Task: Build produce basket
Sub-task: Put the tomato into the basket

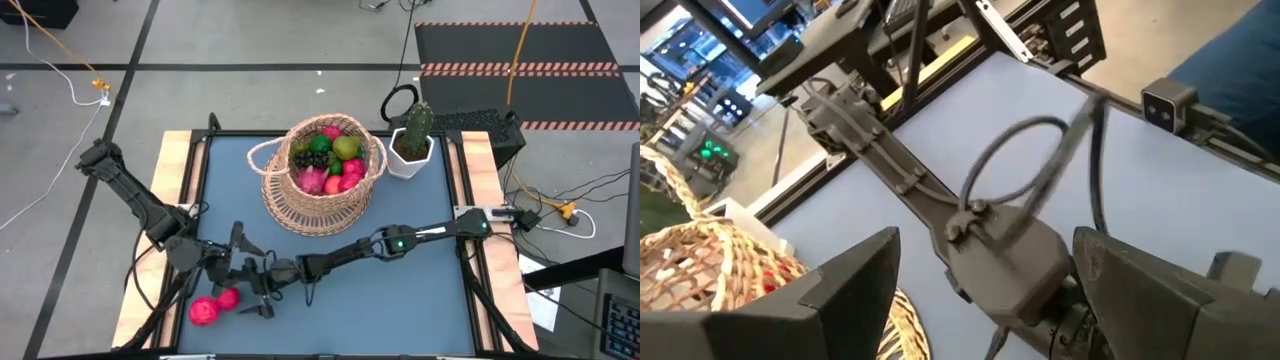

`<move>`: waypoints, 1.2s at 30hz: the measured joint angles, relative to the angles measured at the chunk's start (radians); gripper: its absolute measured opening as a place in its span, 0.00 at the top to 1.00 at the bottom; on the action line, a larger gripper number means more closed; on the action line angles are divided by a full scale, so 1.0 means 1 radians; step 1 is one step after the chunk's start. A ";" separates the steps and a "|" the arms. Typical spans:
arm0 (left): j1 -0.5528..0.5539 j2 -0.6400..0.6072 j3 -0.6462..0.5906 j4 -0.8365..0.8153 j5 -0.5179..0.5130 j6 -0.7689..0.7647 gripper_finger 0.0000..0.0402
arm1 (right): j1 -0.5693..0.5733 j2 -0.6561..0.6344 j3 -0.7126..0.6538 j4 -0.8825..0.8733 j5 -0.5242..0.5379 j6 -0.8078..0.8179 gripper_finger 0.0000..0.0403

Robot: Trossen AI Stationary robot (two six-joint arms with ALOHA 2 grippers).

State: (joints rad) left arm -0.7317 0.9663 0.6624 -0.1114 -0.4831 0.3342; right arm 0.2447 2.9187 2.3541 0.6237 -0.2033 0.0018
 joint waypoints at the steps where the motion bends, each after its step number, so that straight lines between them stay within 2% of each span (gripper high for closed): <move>1: 0.003 0.000 0.000 0.001 0.000 -0.001 0.26 | 0.000 0.004 -0.012 0.039 0.020 -0.004 0.02; 6: 0.015 0.000 0.000 0.000 0.000 -0.002 0.27 | -0.007 0.001 -0.010 -0.013 0.071 -0.012 0.09; 10: 0.025 0.000 0.000 -0.002 0.001 0.001 0.28 | -0.011 0.001 -0.009 -0.031 0.081 -0.014 0.23; 13: 0.027 0.000 0.000 -0.014 0.001 -0.007 0.29 | -0.011 0.001 -0.008 -0.033 0.072 -0.028 0.38; 17: 0.027 0.000 0.000 -0.040 0.002 -0.050 0.31 | -0.008 0.001 -0.008 -0.038 0.068 -0.052 0.63; 21: 0.027 0.000 0.000 -0.091 0.002 -0.114 0.32 | -0.011 0.001 -0.008 -0.038 0.073 0.001 0.89; 23: 0.027 0.000 0.000 -0.124 0.002 -0.144 0.32 | -0.014 0.000 -0.008 -0.039 0.097 0.055 0.97; 28: 0.027 0.000 0.000 -0.184 -0.041 -0.227 0.32 | -0.023 -0.043 -0.008 -0.169 0.166 0.110 0.96; 34: 0.023 -0.001 0.000 -0.154 -0.093 -0.314 0.31 | 0.003 -0.157 -0.009 -0.543 0.388 -0.060 0.99; 36: 0.024 -0.005 0.001 -0.123 -0.104 -0.331 0.29 | 0.016 -0.191 -0.009 -0.652 0.422 -0.108 0.99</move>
State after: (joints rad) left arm -0.7079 0.9617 0.6631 -0.2342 -0.5867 0.0031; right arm 0.2607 2.7276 2.3448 -0.0278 0.2189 -0.1063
